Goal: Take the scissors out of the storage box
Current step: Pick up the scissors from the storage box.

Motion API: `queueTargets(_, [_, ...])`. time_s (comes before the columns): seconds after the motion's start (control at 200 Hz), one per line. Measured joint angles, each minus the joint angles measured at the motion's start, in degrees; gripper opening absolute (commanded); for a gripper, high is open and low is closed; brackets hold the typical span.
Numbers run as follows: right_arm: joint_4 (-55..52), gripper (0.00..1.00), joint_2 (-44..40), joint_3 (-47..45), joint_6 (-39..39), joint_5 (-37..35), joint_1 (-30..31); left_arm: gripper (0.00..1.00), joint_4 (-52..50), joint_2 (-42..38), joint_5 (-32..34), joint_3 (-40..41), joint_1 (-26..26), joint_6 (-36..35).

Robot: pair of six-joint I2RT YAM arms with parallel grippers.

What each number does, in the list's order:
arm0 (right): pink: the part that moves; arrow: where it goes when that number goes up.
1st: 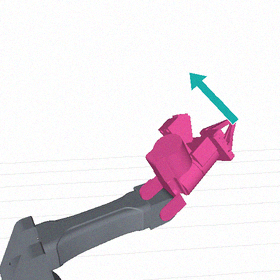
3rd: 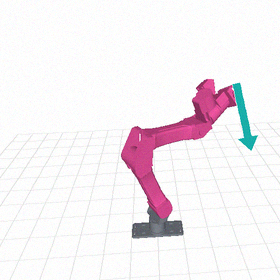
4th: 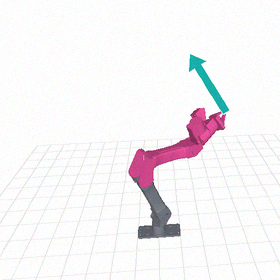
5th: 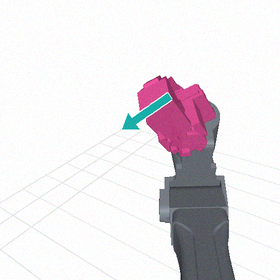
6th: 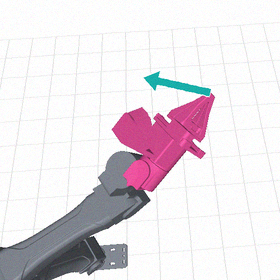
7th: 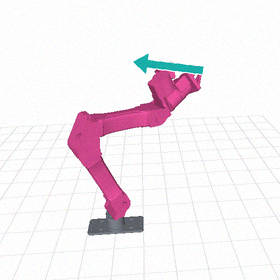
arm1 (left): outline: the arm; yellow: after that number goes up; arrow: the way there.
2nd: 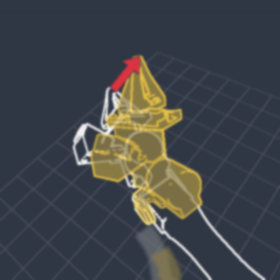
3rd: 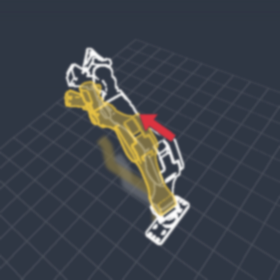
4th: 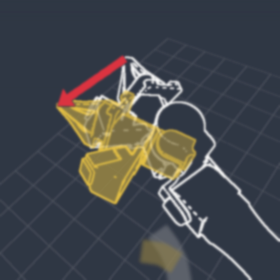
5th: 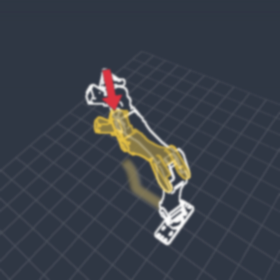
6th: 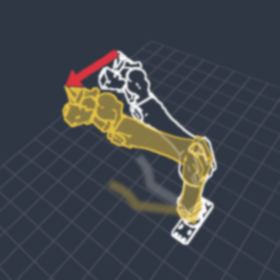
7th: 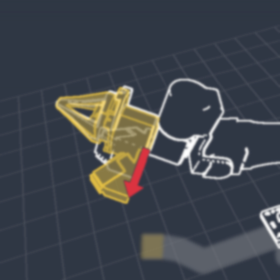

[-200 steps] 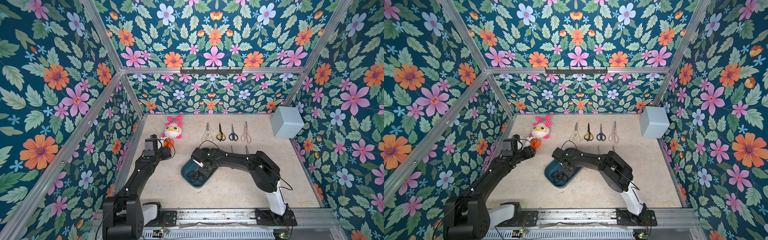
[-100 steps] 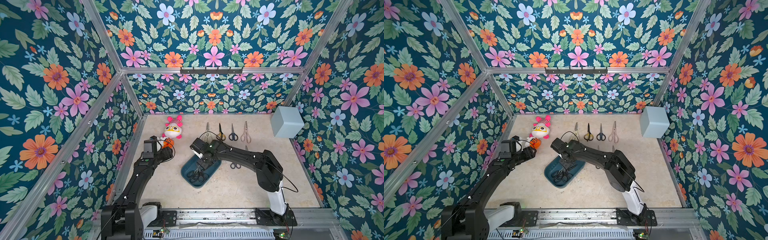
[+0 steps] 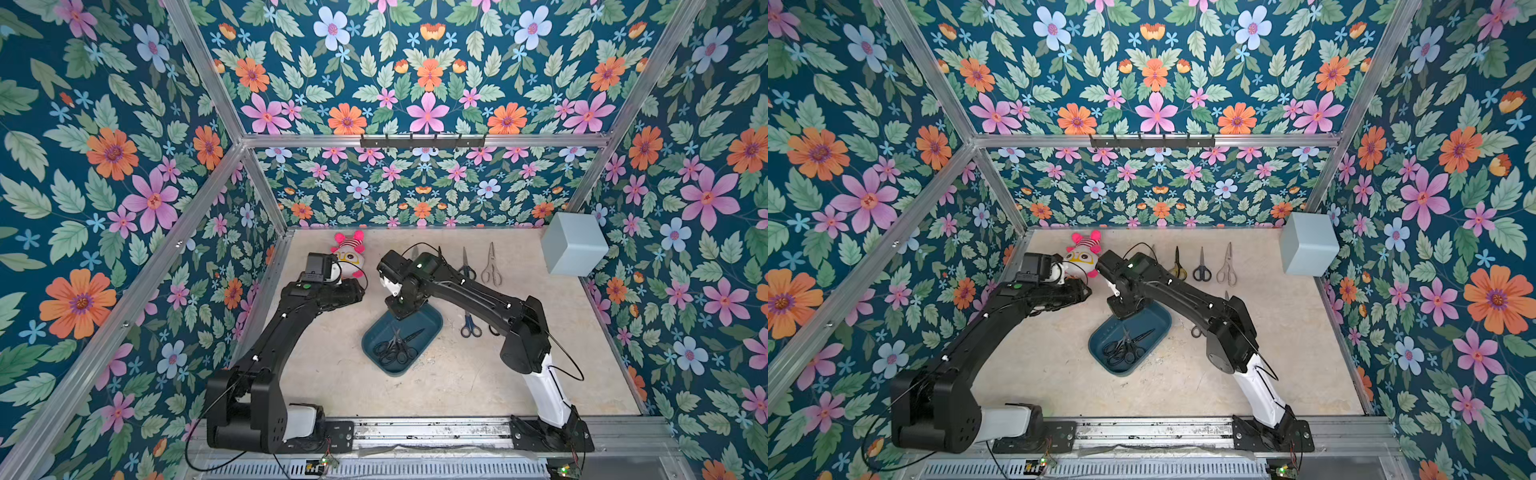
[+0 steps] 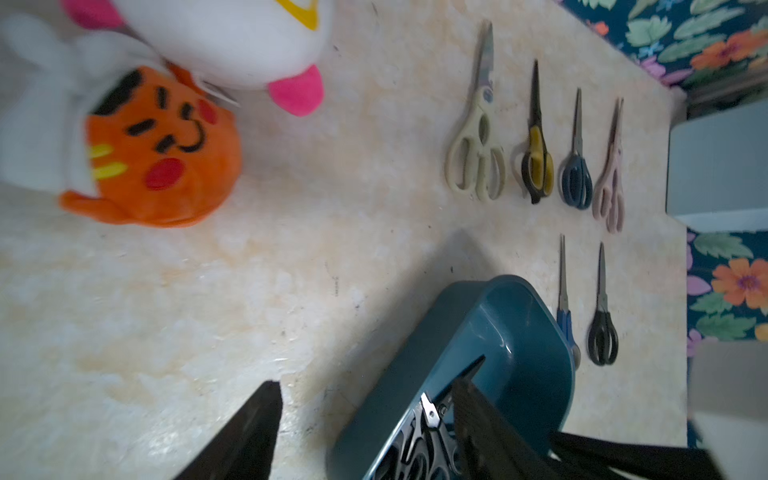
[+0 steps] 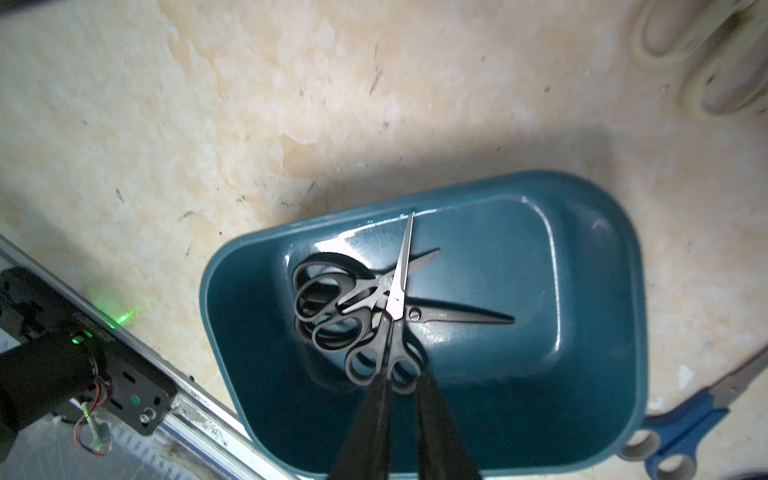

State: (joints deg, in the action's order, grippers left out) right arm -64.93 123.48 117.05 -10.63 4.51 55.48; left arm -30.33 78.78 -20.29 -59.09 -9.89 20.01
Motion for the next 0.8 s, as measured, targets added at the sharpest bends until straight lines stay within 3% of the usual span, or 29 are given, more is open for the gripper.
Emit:
queueTargets(0.15, [3.67, 0.30, -4.50, -11.61, 0.31, 0.55, 0.50, 0.70, 2.93, 1.18, 2.25, 2.69, 0.07, -1.88])
queueTargets(0.26, [5.20, 0.37, -4.74, -14.27, 0.24, 0.57, 0.57, 0.70, 4.50, 0.09, 2.40, 5.38, 0.17, -1.51])
queueTargets(0.8, [2.51, 0.35, 3.78, -6.56, -17.27, 2.47, 4.96, 0.72, 7.19, -3.43, 9.94, 10.40, 2.19, 3.28])
